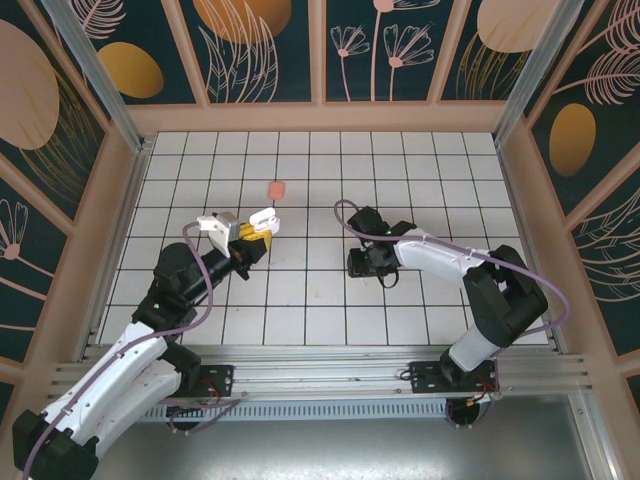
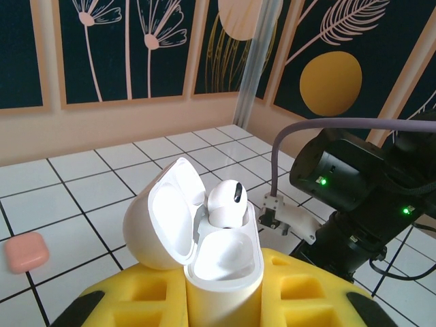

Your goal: Insert the wireless bluetooth earbuds into the charging case

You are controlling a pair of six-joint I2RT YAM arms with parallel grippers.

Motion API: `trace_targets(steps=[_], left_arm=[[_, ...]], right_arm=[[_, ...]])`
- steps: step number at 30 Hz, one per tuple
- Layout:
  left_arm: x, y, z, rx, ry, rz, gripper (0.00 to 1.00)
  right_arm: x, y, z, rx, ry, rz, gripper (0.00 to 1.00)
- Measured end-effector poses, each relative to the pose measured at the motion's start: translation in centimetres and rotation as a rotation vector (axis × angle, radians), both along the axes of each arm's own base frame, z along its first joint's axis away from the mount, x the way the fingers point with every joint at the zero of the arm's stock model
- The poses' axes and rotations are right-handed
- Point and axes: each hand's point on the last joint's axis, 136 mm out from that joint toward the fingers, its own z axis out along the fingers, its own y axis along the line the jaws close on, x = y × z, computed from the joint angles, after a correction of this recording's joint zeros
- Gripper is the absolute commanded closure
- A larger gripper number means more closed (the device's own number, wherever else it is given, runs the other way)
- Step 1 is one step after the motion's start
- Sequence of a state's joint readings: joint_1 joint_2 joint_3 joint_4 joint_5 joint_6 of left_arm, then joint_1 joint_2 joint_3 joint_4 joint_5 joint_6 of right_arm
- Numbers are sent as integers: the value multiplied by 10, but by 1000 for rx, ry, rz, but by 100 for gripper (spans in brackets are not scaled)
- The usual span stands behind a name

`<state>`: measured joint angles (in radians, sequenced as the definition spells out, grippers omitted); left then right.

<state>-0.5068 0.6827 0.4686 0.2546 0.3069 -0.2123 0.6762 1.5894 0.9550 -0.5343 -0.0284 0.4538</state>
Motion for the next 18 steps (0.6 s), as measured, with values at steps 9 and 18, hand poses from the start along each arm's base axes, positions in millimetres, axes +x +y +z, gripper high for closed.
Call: trace_targets(steps=[9,18], left_arm=[[-1,-4,-3,-26,13,-21,100],[1,-16,-20,-48,81,-81,100]], right_arm=[[-1,-4,-2,30,42,-137,53],[-2,-5,-7,27,61,-145,53]])
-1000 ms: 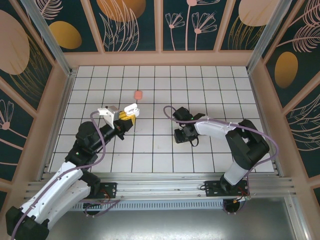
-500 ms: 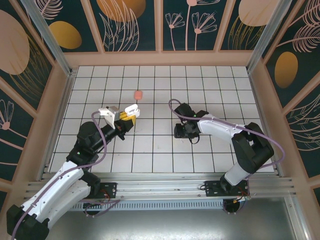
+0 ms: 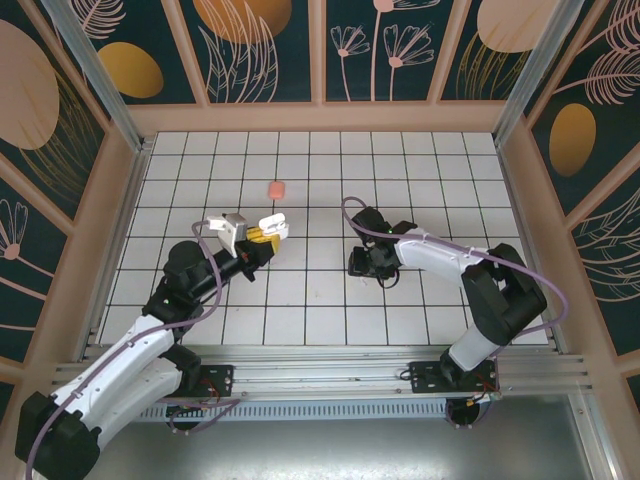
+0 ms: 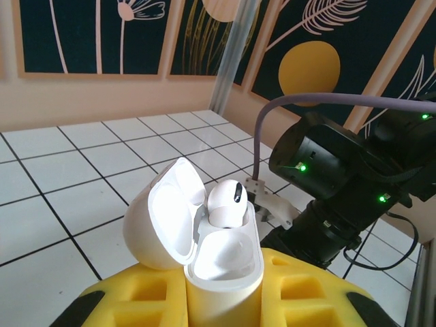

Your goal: Insert the wireless bluetooth earbuds into the charging case

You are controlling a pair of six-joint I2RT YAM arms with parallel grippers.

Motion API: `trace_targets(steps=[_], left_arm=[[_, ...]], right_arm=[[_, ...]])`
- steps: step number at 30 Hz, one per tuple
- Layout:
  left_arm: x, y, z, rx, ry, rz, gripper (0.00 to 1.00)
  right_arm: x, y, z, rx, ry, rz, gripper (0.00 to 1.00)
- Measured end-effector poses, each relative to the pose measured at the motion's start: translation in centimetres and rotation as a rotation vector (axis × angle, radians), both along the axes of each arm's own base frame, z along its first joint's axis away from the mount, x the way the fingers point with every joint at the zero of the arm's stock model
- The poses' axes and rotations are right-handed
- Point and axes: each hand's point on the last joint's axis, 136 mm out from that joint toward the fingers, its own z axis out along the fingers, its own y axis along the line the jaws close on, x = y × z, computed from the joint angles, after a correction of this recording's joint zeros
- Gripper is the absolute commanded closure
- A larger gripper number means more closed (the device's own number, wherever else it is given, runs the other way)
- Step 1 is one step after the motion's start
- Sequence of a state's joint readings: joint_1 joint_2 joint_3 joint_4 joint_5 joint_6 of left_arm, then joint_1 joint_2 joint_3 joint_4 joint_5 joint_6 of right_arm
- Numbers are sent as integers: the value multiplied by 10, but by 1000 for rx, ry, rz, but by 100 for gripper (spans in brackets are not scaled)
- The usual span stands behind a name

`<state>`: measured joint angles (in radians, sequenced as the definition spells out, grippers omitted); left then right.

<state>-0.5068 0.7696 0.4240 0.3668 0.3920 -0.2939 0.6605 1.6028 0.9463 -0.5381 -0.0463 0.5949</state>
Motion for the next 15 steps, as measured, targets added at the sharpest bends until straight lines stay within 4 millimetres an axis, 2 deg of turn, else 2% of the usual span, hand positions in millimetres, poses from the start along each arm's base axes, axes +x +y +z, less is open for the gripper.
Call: trace_targets(steps=[15], left_arm=[[-3,-13,-2,-25,13,-82,100]], right_arm=[[0,-4,-10,-16,29,-12,53]])
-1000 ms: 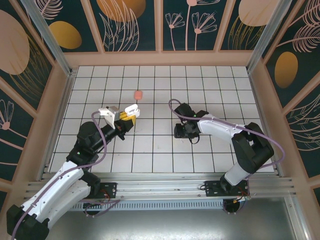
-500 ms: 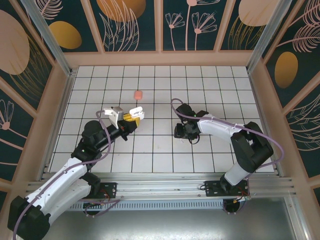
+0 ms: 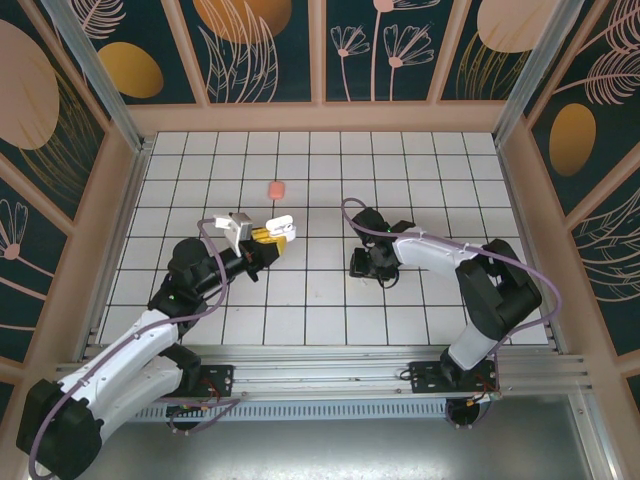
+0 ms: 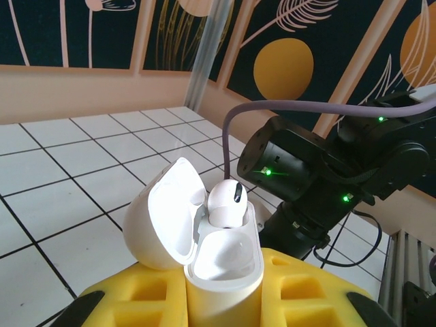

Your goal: Insert the wireless bluetooth earbuds into the charging case

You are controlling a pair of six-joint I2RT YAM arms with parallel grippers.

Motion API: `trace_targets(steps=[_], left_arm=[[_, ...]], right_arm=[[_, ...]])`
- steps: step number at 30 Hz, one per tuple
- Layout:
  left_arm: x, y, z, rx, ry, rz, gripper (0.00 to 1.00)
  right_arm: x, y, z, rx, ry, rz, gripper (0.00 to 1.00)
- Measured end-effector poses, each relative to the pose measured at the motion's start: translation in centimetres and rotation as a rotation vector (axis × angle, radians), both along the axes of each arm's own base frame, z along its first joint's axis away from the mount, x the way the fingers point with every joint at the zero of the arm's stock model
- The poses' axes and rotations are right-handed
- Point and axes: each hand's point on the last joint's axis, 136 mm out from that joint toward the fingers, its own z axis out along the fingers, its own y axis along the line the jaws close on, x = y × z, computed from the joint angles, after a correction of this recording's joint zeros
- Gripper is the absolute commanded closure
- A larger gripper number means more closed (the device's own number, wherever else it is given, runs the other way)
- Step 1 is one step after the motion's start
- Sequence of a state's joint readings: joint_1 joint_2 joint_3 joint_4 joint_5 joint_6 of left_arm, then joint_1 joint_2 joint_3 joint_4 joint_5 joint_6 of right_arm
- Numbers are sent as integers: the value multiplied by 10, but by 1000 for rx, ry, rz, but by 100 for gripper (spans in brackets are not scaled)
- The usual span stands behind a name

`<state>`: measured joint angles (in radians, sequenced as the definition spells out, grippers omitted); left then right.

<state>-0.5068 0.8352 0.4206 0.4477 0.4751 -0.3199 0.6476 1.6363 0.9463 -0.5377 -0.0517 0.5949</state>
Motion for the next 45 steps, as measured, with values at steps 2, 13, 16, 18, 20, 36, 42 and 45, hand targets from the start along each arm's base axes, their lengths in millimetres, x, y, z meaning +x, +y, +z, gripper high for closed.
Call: trace_targets(steps=[2,13,16,18,20,36,42,45], left_arm=[[0,-1,0,-1,0,-7,100],[-1,-2,3,-8,-12,-16,100],[-1,-2,3,-8,-12,-16,100],[-1,-2,3,-8,-12,-15,100],[-1,-2,3,-8,-12,-15,100],[-3,-1,6,-13,-21,-15,100],[-3,-1,6,-13,-22,-15,100],[-3,-1,6,-13,-21,-15,100]], right_arm=[[0,0,0,2,2,1,53],[-3,0,-3,5,11,3,56],[-3,0,-4,4,12,3,57],[-3,0,-7,0,17,3,58],[-5,-1,-10,-5,28,4,59],[-6,-4,-14,-42,44,6,76],[-5,-4,-13,-42,44,6,78],[-5,-4,-12,-41,41,5,78]])
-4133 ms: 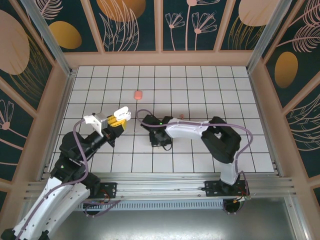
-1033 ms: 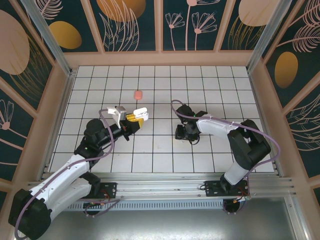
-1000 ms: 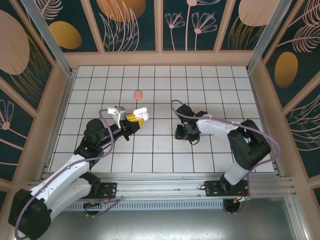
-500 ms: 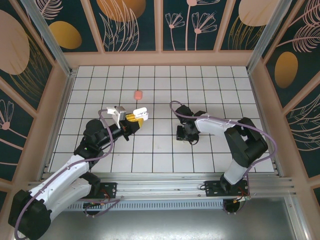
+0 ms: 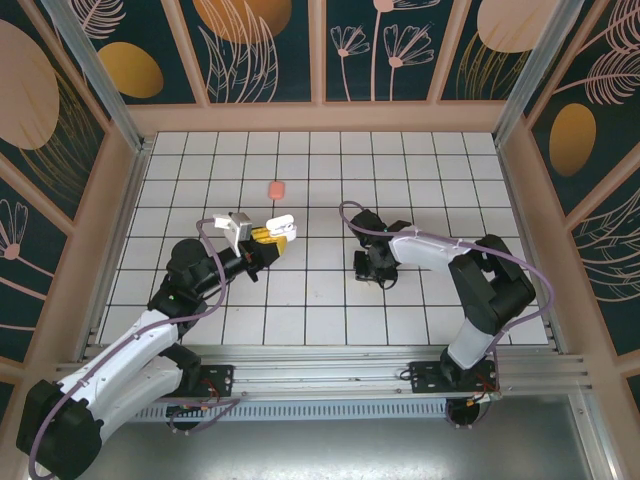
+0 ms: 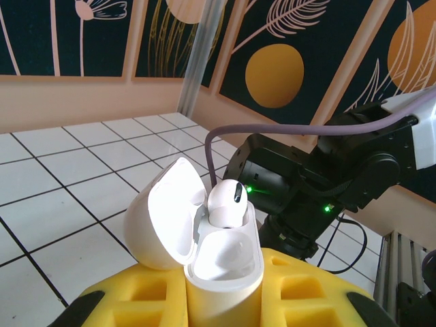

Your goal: Insert the wireless bluetooth earbuds into the charging case

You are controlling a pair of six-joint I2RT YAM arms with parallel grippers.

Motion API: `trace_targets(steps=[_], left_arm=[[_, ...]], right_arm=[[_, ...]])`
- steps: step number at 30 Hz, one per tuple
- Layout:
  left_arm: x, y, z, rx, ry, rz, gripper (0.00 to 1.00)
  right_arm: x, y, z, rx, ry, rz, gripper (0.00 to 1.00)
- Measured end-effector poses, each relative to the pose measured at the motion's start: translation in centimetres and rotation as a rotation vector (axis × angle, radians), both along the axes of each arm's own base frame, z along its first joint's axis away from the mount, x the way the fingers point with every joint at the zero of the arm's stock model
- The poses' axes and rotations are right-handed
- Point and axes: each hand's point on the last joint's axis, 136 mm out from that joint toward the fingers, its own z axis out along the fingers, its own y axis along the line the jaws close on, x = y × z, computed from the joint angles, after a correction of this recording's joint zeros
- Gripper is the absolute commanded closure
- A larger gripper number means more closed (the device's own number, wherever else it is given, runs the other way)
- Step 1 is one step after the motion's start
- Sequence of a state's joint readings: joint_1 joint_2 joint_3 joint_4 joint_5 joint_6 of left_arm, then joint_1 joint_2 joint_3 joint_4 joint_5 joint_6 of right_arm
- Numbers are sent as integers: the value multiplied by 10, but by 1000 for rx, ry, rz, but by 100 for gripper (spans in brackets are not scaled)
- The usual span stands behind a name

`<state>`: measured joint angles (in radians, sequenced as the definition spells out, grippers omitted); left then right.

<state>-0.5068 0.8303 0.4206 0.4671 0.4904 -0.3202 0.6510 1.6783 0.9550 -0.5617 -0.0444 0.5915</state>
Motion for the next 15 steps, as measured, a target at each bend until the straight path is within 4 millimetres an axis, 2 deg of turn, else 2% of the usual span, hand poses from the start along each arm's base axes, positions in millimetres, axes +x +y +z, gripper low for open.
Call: trace_targets(steps=[3,6,10,15], left_arm=[[1,-1,-2,3,6,-1,100],[2,-2,-6,10,18,-4,100],[5,-5,-9,17,32,-11,100],[9,-9,-1,13,27,-26,100]], right_arm=[[0,2,4,8,-10,-2,79],[3,3,16,22,-43,-12,79],[11,4,46,60,-122,-36,80],[21,5,89,119,-236,-66,80]])
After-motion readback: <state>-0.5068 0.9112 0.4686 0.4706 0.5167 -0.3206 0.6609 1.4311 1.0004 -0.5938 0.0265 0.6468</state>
